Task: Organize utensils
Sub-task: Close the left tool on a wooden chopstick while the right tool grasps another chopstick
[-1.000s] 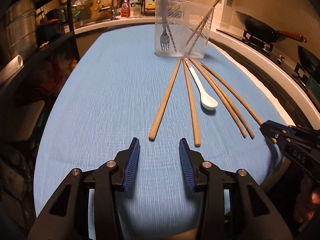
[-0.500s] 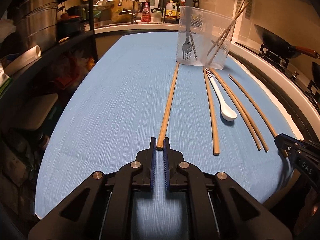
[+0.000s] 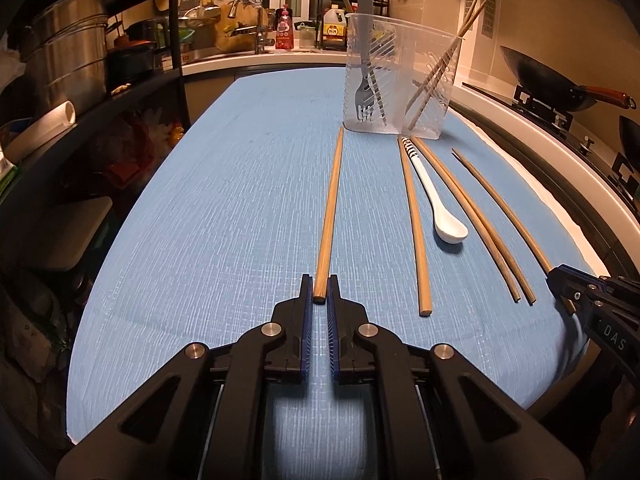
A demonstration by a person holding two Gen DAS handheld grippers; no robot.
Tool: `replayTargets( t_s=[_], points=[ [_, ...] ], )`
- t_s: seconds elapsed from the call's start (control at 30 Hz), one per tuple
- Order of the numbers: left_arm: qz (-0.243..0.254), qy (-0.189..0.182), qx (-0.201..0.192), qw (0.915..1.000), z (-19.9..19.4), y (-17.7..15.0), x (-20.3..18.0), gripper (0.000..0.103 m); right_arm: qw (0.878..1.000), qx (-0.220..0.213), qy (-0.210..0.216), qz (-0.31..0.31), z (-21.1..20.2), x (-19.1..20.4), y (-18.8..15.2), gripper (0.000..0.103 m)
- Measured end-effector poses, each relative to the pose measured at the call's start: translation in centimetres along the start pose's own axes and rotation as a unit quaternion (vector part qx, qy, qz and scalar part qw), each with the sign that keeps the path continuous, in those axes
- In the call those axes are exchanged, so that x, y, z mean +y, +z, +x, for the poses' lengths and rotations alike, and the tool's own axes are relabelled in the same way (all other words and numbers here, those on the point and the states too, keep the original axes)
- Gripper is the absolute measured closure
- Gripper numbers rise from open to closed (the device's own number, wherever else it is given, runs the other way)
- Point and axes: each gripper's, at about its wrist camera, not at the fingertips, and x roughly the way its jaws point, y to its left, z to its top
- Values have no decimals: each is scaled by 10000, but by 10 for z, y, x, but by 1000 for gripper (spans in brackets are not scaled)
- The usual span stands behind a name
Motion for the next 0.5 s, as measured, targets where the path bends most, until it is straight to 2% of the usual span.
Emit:
replayTargets(
  t_s=[0.5],
  points=[
    [76, 48, -41, 10000, 0, 1, -1, 96, 10000, -31, -15, -22, -1, 1, 2, 96]
  ],
)
